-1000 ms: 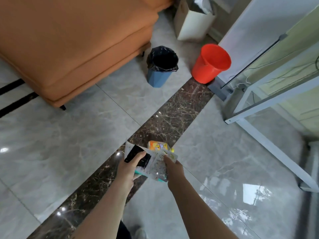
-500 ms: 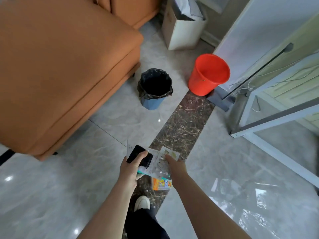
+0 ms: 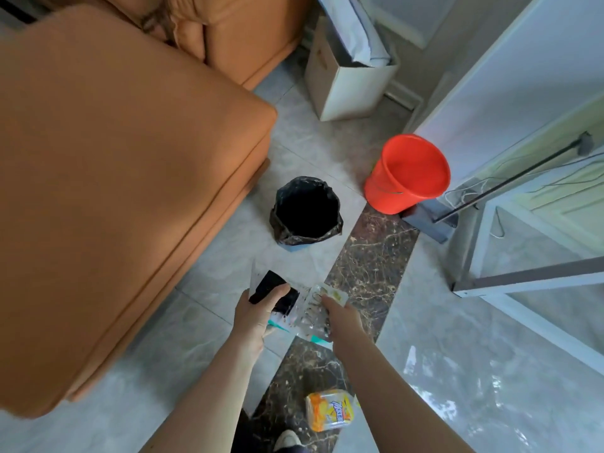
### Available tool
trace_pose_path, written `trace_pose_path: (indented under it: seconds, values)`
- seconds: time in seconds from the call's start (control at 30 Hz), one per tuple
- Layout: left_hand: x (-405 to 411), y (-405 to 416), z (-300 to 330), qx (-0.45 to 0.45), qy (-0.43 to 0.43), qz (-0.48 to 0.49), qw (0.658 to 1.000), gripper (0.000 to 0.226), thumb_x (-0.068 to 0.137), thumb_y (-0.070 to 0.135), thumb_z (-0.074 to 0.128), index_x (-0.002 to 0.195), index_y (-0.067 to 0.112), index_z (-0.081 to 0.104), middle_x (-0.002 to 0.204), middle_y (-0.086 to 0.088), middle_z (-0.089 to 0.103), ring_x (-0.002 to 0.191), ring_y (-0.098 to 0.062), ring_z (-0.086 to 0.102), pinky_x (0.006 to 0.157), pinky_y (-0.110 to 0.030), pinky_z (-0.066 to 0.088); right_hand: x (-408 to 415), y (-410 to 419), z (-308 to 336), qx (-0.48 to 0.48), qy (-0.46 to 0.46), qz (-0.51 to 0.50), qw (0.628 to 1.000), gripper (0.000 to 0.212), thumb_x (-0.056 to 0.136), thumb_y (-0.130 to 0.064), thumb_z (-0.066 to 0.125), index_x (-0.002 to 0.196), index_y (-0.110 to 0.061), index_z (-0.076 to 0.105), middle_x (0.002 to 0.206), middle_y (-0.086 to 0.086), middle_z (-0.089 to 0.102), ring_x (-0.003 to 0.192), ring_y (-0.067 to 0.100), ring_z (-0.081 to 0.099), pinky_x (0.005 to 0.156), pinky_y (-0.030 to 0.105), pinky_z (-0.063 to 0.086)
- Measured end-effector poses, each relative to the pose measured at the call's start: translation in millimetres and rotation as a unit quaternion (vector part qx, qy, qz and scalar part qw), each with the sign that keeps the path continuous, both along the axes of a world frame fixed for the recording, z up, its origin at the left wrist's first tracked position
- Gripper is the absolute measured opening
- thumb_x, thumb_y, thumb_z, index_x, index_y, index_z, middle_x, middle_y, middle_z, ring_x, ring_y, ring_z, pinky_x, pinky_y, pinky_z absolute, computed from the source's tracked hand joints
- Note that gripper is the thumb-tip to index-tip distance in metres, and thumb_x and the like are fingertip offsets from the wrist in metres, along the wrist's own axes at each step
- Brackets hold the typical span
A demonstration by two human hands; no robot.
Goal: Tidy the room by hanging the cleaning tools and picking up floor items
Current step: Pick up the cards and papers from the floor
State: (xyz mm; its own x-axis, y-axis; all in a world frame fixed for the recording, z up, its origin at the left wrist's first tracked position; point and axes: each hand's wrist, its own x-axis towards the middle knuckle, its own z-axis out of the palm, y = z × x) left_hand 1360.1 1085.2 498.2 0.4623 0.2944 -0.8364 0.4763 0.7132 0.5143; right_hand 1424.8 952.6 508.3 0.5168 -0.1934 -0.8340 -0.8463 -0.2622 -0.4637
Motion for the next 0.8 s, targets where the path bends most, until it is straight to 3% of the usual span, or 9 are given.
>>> trace_pose_path:
  seconds: [0.07,0.13,0.23,0.3,0.4,0.47,0.57,0.67,0.8]
  values:
    - [26,18,-1,0.006,0.005,-0.017,1.000,0.037,0.070,0.026,0.081,0.099,0.021,0.057,0.090,-0.001,0.066,0.083,-0.016,0.062,0.061,-0.028,0.048,20,17,-1,0.004,0.007,-0.020,1.000,0.035,0.086,-0.023,0.064,0.116,-0.008,0.057,0.111,0.016,0.066,0.103,0.035,0.063,0.093,0.047,0.052]
    - [40,25,4,0.003,0.004,-0.034,0.999,0.039,0.070,0.026,0.081,0.101,0.019,0.057,0.088,-0.003,0.068,0.080,-0.018,0.065,0.059,-0.028,0.050,32,23,1,0.003,0.013,-0.037,0.999,0.035,0.086,-0.023,0.063,0.116,-0.007,0.055,0.103,0.014,0.065,0.097,0.033,0.064,0.090,0.046,0.052]
    - [79,34,-2,0.001,0.017,-0.080,0.997,0.048,0.068,0.029,0.082,0.109,0.016,0.059,0.097,-0.008,0.071,0.089,-0.025,0.068,0.069,-0.034,0.057,62,28,-1,0.009,0.025,-0.090,0.996,0.024,0.087,-0.023,0.063,0.104,-0.010,0.053,0.078,0.006,0.059,0.072,0.026,0.063,0.066,0.037,0.054]
    - [113,40,-6,-0.010,0.013,-0.103,0.995,0.047,0.069,0.026,0.081,0.110,0.017,0.060,0.094,-0.008,0.072,0.084,-0.024,0.070,0.063,-0.033,0.057,89,28,-6,0.017,0.031,-0.122,0.992,0.019,0.088,-0.022,0.062,0.100,-0.011,0.053,0.076,0.005,0.059,0.068,0.024,0.060,0.059,0.033,0.050]
    - [163,43,-18,-0.034,0.020,-0.135,0.990,0.050,0.071,0.022,0.080,0.115,0.015,0.057,0.093,-0.009,0.073,0.082,-0.025,0.071,0.059,-0.032,0.059,126,26,-18,0.021,0.029,-0.152,0.988,0.018,0.088,-0.019,0.062,0.102,-0.012,0.056,0.085,0.007,0.063,0.077,0.027,0.063,0.068,0.037,0.054]
    - [193,44,-31,-0.038,0.027,-0.151,0.987,0.059,0.071,0.024,0.081,0.122,0.015,0.053,0.105,-0.013,0.070,0.094,-0.030,0.069,0.076,-0.040,0.059,151,27,-30,0.030,0.032,-0.159,0.986,0.018,0.087,-0.016,0.063,0.104,-0.009,0.058,0.090,0.010,0.066,0.081,0.029,0.065,0.076,0.042,0.056]
    - [230,45,-53,-0.041,0.054,-0.167,0.984,0.065,0.071,0.029,0.080,0.128,0.017,0.050,0.122,-0.014,0.062,0.112,-0.034,0.059,0.100,-0.052,0.047,179,28,-47,0.027,0.033,-0.185,0.982,0.018,0.088,-0.013,0.064,0.104,-0.007,0.060,0.094,0.012,0.066,0.084,0.030,0.066,0.083,0.043,0.057]
    - [257,48,-70,-0.044,0.069,-0.183,0.980,0.067,0.072,0.030,0.079,0.130,0.019,0.047,0.124,-0.014,0.060,0.113,-0.034,0.058,0.100,-0.051,0.047,203,31,-63,0.015,0.038,-0.193,0.980,0.021,0.088,-0.014,0.062,0.108,-0.005,0.060,0.100,0.014,0.067,0.085,0.029,0.065,0.081,0.040,0.055]
    - [293,55,-106,-0.053,0.112,-0.189,0.974,0.078,0.069,0.031,0.081,0.136,0.019,0.043,0.126,-0.016,0.058,0.110,-0.034,0.059,0.095,-0.049,0.051,232,44,-95,-0.019,0.052,-0.186,0.981,0.033,0.088,-0.017,0.061,0.118,-0.003,0.060,0.111,0.017,0.067,0.098,0.033,0.066,0.092,0.046,0.054]
